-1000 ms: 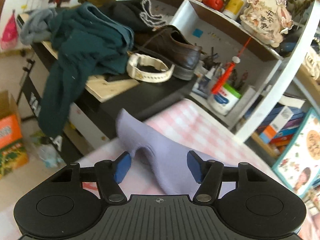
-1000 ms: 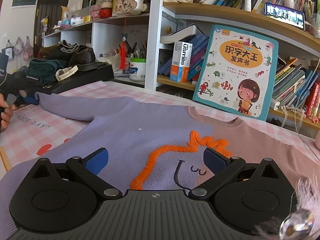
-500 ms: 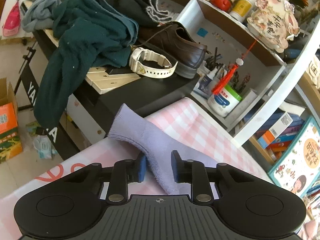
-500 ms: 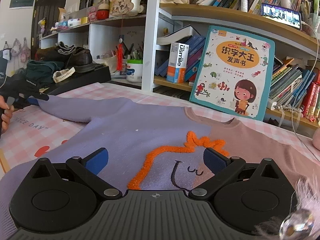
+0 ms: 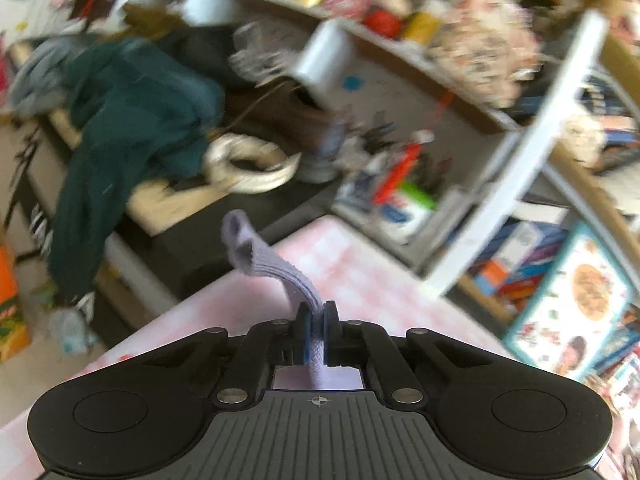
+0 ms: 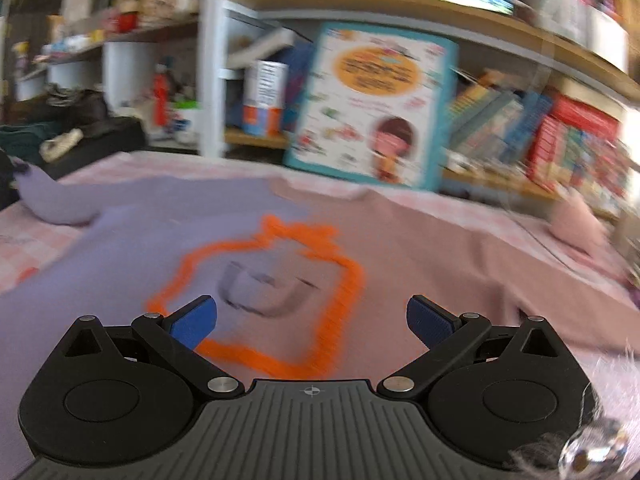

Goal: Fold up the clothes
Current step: 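Grasp the lavender sleeve cuff with the left tool and lift it, then fold the lavender sleeve across the sweater body with the left tool and release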

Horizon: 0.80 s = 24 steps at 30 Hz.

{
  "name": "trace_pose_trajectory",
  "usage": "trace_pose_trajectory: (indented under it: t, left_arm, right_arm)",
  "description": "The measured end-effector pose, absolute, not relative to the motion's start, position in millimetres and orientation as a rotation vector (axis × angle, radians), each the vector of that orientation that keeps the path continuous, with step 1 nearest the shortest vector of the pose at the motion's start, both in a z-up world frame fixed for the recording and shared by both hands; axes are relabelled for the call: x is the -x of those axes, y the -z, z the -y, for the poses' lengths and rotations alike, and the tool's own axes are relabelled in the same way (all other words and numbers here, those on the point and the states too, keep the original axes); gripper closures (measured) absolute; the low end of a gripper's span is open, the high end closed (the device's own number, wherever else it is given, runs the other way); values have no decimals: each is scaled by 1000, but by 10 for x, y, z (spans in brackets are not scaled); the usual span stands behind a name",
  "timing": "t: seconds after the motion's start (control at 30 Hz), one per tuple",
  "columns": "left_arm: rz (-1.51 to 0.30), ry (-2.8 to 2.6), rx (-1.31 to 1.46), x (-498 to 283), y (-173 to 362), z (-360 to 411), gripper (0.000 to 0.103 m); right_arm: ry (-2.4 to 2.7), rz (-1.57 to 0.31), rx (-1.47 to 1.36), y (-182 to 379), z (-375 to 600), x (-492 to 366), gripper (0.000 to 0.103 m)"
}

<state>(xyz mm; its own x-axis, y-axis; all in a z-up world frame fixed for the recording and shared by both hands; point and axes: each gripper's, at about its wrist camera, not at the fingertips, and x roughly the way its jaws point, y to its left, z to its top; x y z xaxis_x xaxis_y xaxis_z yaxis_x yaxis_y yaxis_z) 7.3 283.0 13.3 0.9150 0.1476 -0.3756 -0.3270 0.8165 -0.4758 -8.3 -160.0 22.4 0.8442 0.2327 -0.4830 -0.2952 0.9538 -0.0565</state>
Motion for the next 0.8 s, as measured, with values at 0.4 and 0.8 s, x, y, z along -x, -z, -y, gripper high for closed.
trace_pose_trajectory:
  t: [0.4,0.8]
  left_arm:
    - [-200,171,410,-552,-915,-1599,99]
    - [-297,477,423,-1286,-1148,-199,99]
  right_arm:
    - [-173,-555,154,-41,2045,453,1]
    - [-176,-598,77,-54,2145,368,1]
